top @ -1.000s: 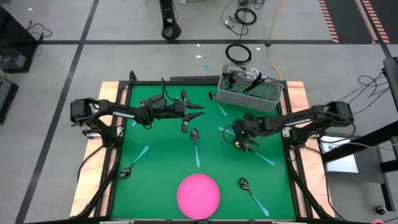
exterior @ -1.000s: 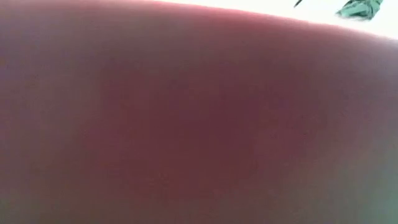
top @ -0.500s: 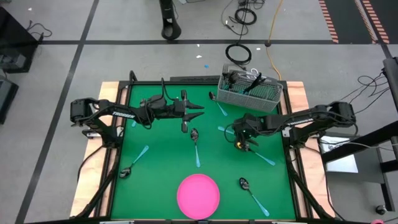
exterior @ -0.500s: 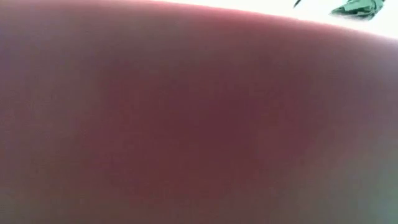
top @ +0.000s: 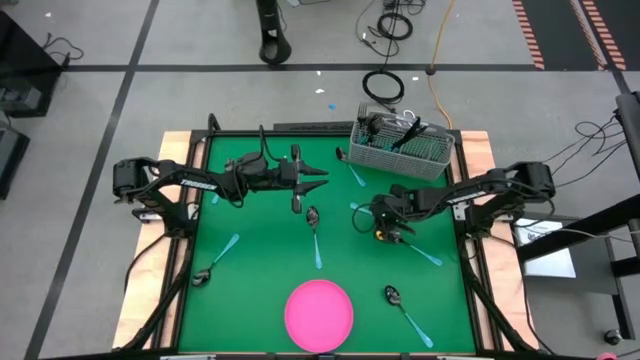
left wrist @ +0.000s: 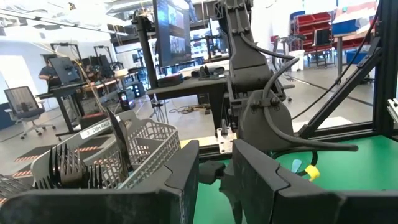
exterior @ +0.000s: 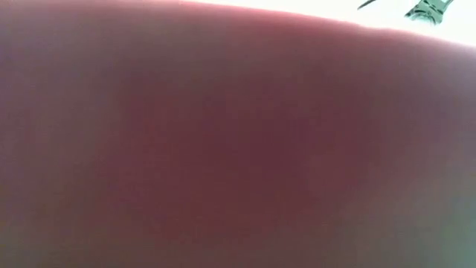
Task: Sort silverware
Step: Put the blue knife into the utensil holder
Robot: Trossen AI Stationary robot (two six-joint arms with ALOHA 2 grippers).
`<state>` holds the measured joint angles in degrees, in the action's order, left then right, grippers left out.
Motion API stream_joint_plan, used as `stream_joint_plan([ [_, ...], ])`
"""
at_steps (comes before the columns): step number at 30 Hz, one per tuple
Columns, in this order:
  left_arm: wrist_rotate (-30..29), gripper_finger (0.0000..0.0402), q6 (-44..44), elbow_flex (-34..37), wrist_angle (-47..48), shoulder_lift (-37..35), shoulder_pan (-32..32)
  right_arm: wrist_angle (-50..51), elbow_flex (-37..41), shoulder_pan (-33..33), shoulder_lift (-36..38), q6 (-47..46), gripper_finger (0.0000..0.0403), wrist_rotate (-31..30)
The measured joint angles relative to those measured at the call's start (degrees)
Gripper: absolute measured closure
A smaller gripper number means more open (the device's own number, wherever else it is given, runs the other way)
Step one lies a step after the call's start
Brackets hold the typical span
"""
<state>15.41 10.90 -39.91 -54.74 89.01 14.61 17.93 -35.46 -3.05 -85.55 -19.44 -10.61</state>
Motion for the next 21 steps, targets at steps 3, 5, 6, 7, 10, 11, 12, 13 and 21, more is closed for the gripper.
stream_joint_plan([
  [3,0.00,0.0301,0.00,-0.01,0.00,0.00,0.00,0.15,-0.11,-0.02,-1.25,-0.02,0.0280,1.00],
  [5,0.01,0.0301,0.00,-0.01,0.00,0.00,0.00,0.24,-0.11,-0.07,-1.53,0.19,0.0303,2.42],
  [6,0.00,0.0301,0.00,-0.01,0.00,0.00,0.00,0.23,-0.11,-0.07,-1.61,0.20,0.0318,2.94],
  [7,0.00,0.0301,0.00,-0.01,0.00,0.00,0.00,0.23,-0.09,-0.07,-1.61,0.23,0.0336,3.41],
  [10,0.01,0.0301,0.00,-0.01,0.00,0.00,0.00,0.44,-0.09,-0.04,-1.63,1.72,0.0385,3.80],
  [11,-0.01,0.0301,0.00,-0.01,0.00,0.00,0.00,0.40,-0.09,-0.04,-1.63,2.07,0.0391,3.62],
  [12,0.01,0.0301,0.00,-0.01,0.00,0.00,0.00,0.31,-0.05,0.00,-1.63,2.50,0.0391,2.97],
  [13,0.01,0.0301,0.00,-0.01,0.00,0.00,0.00,0.24,-0.01,0.02,-1.65,2.65,0.0390,2.21],
  [21,0.01,0.0301,-0.04,-0.01,0.00,0.00,0.00,-0.16,0.11,-0.15,-0.65,4.89,0.0398,0.92],
])
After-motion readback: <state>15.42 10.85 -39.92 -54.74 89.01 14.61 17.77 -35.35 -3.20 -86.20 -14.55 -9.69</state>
